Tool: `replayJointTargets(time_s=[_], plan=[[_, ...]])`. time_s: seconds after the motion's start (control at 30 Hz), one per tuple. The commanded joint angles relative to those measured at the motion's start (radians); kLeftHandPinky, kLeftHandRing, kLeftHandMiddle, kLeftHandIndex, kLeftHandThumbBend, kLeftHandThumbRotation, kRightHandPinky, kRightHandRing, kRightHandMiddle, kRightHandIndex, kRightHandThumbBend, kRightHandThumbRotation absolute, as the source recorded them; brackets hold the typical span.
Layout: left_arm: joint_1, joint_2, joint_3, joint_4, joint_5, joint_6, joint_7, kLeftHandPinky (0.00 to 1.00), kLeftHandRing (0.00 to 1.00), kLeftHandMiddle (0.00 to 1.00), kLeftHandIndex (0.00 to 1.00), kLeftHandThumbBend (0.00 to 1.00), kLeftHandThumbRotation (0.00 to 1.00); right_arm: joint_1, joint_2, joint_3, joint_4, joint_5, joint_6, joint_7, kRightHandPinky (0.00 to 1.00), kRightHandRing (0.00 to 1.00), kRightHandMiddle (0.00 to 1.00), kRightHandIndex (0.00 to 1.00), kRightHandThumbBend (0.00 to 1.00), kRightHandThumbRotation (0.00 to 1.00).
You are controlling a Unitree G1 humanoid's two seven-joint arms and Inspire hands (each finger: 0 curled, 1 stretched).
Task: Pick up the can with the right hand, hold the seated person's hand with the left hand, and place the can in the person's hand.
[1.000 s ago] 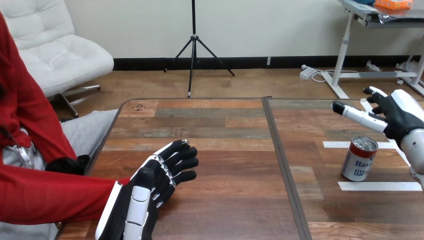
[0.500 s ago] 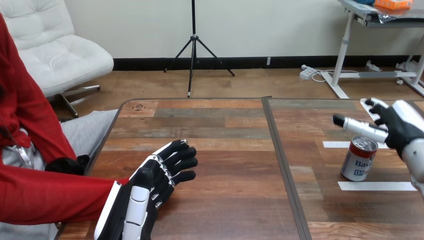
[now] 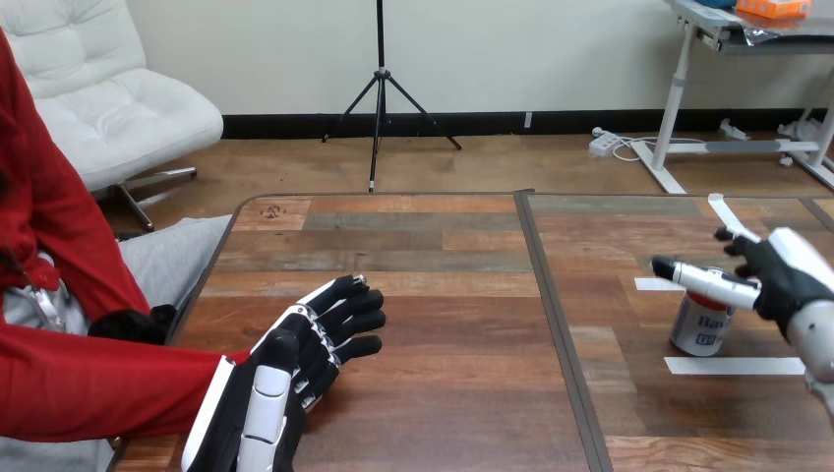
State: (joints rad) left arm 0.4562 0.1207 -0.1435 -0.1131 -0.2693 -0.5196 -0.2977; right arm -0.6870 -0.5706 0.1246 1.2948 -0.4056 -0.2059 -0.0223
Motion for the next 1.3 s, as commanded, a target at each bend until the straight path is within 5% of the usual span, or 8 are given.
replayJointTargets(time_s=[0.0, 0.83, 1.13, 1.27], plan=[[-0.049, -0.02, 0.008, -0.042, -0.008, -0.004, -0.005, 0.75, 0.79, 0.79, 0.79, 0.65, 1.0, -0.036, 0.023, 0.001, -0.012, 0.015, 0.0, 0.004, 0.76, 0.88, 0.93, 0.93, 0.97, 0.73], [-0.054, -0.023, 0.015, -0.036, -0.028, -0.012, -0.027, 0.73, 0.78, 0.78, 0.79, 0.63, 1.0, -0.027, 0.022, 0.008, -0.007, 0.01, 0.018, 0.037, 0.76, 0.88, 0.92, 0.91, 1.0, 0.63], [-0.056, -0.021, 0.016, -0.035, -0.025, -0.011, -0.028, 0.73, 0.78, 0.78, 0.79, 0.62, 1.0, -0.03, 0.027, -0.006, -0.006, 0.03, 0.045, 0.034, 0.62, 0.78, 0.84, 0.88, 1.0, 0.52], [-0.057, -0.02, 0.016, -0.037, -0.023, -0.008, -0.027, 0.73, 0.78, 0.78, 0.79, 0.63, 1.0, -0.029, 0.029, -0.004, -0.007, 0.029, 0.049, 0.021, 0.48, 0.63, 0.71, 0.86, 1.0, 0.45]])
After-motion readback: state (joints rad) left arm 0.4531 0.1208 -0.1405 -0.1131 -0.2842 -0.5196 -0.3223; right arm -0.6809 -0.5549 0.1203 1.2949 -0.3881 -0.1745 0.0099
